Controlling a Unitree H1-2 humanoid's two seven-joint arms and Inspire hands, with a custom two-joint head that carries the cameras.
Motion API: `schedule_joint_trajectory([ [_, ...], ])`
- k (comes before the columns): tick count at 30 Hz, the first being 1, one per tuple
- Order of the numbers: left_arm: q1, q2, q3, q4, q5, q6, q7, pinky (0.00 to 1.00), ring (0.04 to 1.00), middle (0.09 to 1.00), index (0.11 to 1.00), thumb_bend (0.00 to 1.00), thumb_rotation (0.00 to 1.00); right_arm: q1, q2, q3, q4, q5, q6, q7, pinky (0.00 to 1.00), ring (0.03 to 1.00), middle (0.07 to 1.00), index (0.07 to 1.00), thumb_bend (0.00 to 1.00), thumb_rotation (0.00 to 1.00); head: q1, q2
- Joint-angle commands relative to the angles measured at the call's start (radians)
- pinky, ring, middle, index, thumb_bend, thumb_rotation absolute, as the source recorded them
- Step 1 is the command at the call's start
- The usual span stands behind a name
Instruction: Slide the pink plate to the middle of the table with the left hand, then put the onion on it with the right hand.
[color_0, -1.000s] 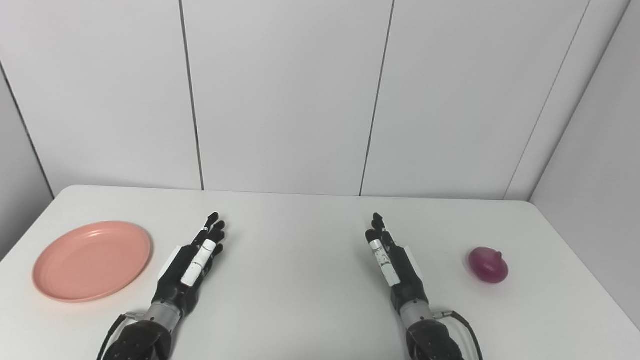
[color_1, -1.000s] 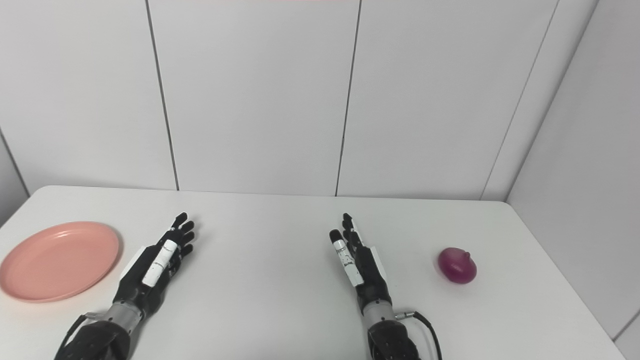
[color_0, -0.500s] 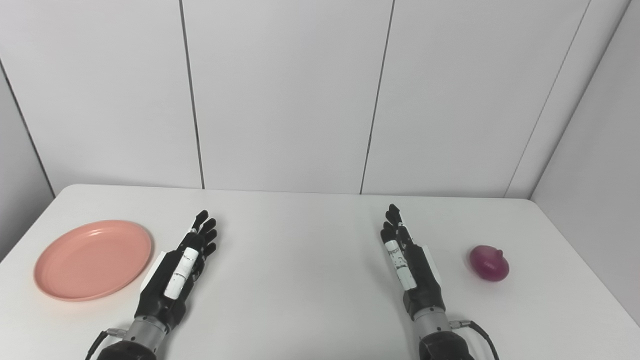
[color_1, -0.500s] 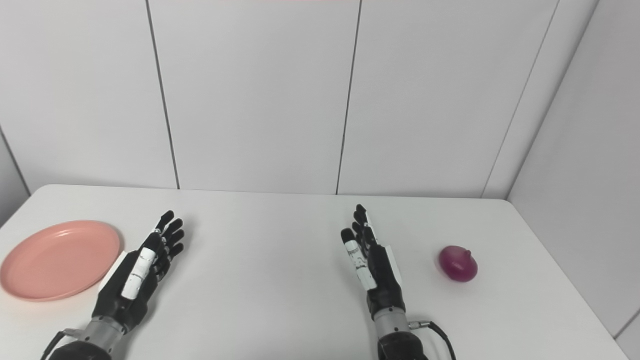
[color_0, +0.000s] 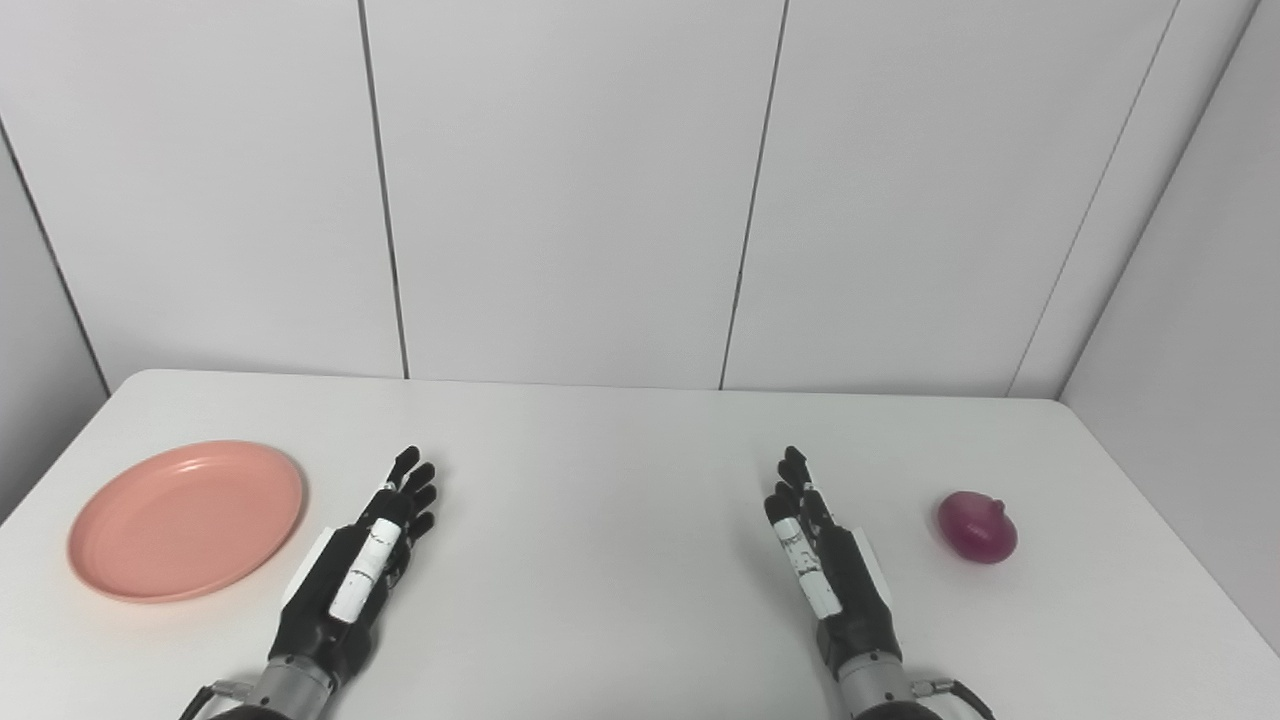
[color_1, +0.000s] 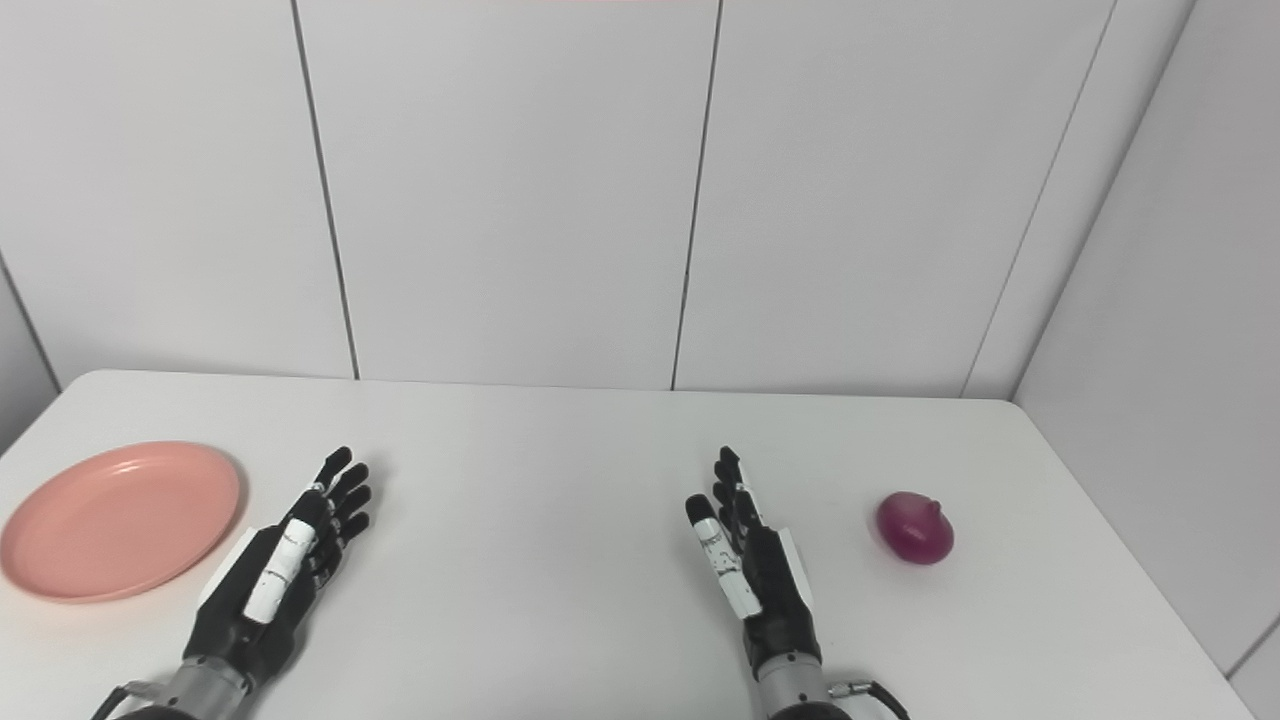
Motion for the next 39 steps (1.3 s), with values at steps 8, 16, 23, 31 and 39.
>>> schedule_joint_trajectory([
  [8,-0.092,-0.007,-0.009,0.064,0.032,-0.086,0.006,1.0,1.0,1.0,1.0,0.78,0.84,-0.015,-0.021,0.002,-0.008,0.021,-0.016,0.025,0.96,0.963,0.973,0.997,0.66,0.86,0.043,-0.007],
  [16,-0.094,-0.045,-0.03,0.088,0.101,-0.107,0.059,1.0,1.0,1.0,1.0,0.84,0.83,0.001,-0.06,-0.016,0.011,0.075,-0.039,0.079,0.99,0.986,0.987,1.0,0.65,0.84,0.265,-0.066],
  [23,-0.108,-0.104,-0.059,0.116,0.162,-0.139,0.112,1.0,1.0,1.0,1.0,0.84,0.85,-0.012,-0.113,-0.057,0.132,0.169,-0.164,0.15,1.0,0.999,1.0,1.0,0.65,0.83,0.451,-0.137],
  [31,-0.109,-0.142,-0.081,0.111,0.263,-0.064,0.192,1.0,1.0,1.0,1.0,0.86,0.91,-0.012,-0.134,-0.086,0.143,0.24,-0.151,0.189,1.0,1.0,1.0,1.0,0.62,0.84,0.502,-0.166],
  [39,-0.109,-0.141,-0.093,0.113,0.268,-0.061,0.197,1.0,1.0,1.0,1.0,0.86,0.92,-0.017,-0.14,-0.092,0.157,0.252,-0.172,0.206,1.0,1.0,1.0,1.0,0.64,0.85,0.494,-0.179],
])
